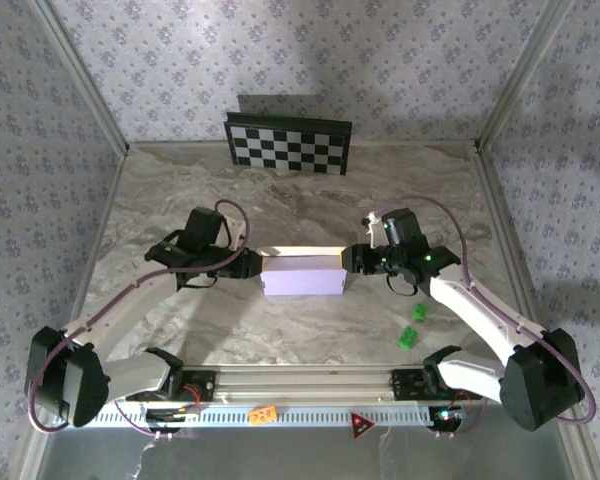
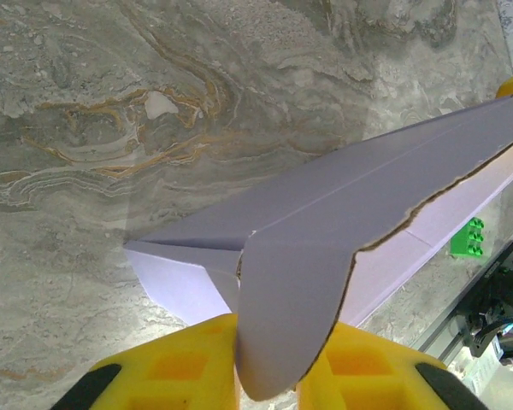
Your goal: Fold the paper box
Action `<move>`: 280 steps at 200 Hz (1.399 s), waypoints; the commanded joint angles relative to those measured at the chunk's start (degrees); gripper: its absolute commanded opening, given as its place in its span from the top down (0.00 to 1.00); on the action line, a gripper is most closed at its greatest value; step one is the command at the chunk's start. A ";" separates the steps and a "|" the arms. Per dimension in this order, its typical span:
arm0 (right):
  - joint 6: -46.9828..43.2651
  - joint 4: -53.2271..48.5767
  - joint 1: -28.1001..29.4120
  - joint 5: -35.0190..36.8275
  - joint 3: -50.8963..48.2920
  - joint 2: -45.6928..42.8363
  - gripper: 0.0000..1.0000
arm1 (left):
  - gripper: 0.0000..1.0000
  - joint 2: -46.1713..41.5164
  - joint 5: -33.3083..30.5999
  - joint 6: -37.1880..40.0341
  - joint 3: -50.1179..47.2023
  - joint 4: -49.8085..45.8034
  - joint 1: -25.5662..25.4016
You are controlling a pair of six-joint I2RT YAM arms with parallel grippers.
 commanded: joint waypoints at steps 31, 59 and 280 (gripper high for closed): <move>0.19 -4.12 -0.63 1.79 -1.54 0.33 0.55 | 0.82 0.69 -3.34 1.44 -1.28 -6.47 -0.35; 0.28 -3.96 -0.54 0.51 0.83 -0.06 0.48 | 0.71 -1.56 -4.04 3.04 3.17 -8.29 -0.25; -4.37 -12.04 -4.53 1.78 5.97 -12.32 0.33 | 0.04 19.86 4.00 54.45 25.65 -14.89 -9.62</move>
